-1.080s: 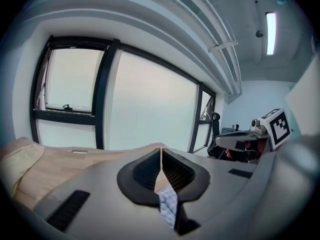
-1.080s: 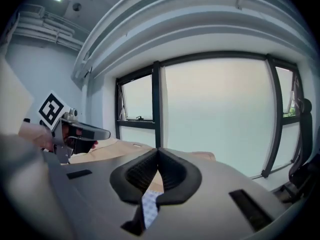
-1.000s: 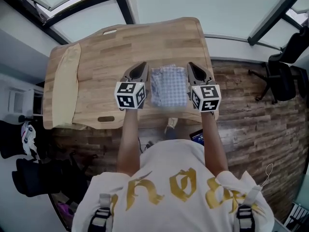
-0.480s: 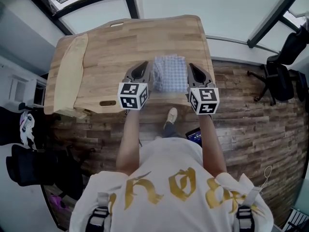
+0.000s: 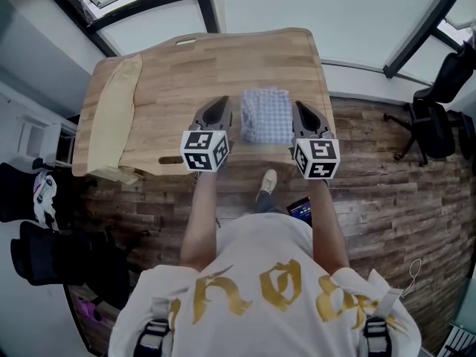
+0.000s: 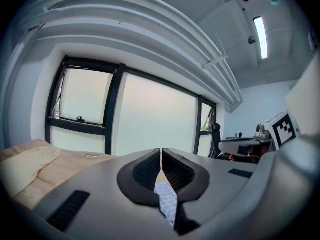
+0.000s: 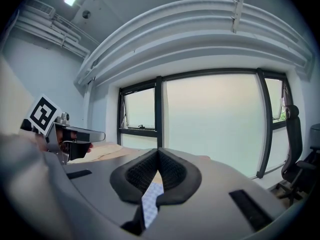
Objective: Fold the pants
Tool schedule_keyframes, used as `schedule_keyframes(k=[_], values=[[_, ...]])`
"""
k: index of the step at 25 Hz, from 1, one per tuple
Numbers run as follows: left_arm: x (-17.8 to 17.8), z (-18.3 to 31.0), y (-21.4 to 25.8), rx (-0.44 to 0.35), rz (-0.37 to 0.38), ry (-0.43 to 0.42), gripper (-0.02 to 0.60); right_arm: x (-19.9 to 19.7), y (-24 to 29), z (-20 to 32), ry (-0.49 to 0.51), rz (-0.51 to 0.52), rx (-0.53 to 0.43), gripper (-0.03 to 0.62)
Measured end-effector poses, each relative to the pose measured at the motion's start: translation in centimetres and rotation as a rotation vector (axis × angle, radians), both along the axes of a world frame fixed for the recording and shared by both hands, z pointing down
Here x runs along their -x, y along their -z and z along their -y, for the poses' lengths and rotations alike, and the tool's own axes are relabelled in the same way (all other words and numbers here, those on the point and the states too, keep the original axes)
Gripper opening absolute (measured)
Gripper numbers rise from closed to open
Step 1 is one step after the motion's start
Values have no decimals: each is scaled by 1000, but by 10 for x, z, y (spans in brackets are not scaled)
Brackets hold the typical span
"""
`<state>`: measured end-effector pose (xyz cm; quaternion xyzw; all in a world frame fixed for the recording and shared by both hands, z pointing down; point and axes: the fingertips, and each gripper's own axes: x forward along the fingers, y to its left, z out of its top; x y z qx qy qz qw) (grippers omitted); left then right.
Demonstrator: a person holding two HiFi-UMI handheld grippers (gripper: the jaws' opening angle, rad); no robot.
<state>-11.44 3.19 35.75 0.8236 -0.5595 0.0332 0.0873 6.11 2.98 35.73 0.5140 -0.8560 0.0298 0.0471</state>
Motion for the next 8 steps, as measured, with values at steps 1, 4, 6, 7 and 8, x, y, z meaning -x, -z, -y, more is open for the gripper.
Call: schedule_keyframes(k=[1,4,6,7,8], values=[[1,-1,-1,-1,-4,5,43,0,0,0,-1,0,-1,21],[4,-4,-6,10,-21,8,43,1,0,-3,2,-8,-2,21],[3,-7,-11,25,-46,-8,43,2,-4,-5,12,-16,8,21],[3,-10,-14,32,-61,-17,42,3,-8,-7,17,-20,16,21],[3,-12,-17,40,-75,-26,43,3,-11,-8,21,-23,26,21]])
